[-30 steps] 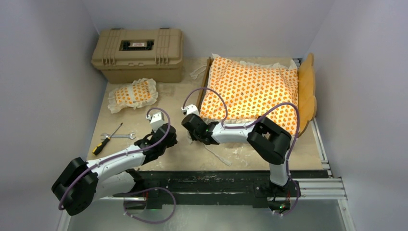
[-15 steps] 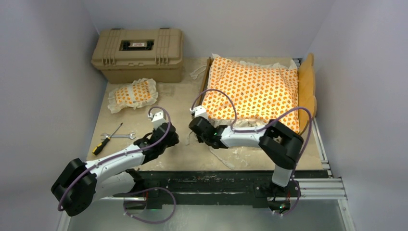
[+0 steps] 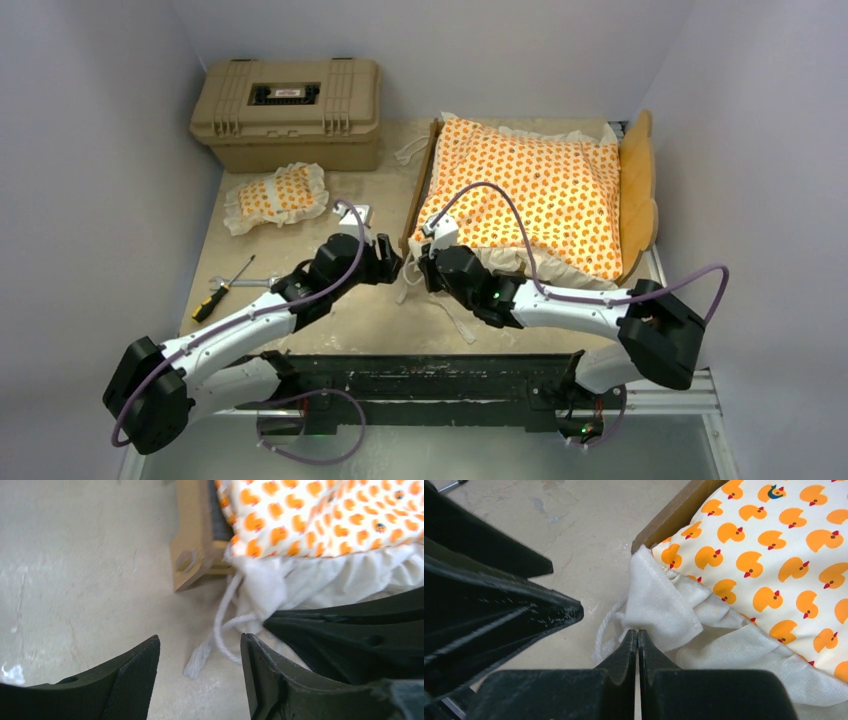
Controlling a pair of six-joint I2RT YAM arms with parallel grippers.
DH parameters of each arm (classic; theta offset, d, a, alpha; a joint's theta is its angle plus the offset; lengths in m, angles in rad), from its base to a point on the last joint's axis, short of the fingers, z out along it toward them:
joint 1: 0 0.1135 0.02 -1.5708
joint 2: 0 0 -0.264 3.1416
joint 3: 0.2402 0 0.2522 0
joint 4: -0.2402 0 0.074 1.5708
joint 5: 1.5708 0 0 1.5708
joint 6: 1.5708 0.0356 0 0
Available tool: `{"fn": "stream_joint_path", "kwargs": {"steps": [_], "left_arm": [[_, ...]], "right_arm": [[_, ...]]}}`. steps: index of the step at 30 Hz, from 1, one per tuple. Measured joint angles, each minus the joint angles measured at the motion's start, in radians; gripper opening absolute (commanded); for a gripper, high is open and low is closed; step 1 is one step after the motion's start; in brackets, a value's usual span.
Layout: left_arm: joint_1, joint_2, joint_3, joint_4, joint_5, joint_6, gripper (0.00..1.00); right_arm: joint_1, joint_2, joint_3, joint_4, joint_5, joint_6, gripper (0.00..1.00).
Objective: Set up the pet bed
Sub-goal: Tie the ropes to the bed frame.
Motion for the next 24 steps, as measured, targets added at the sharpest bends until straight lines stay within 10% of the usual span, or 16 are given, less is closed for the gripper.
{"fn": "stream_joint_path", "kwargs": {"steps": [24], "left_arm": [[0.081,0.167,0.298,-0.181,0.444,0.670,0.45]], "right_arm": [[-0.064,-0.130,-0.185,0.329,-0.202,-0.120,0.00]]}}
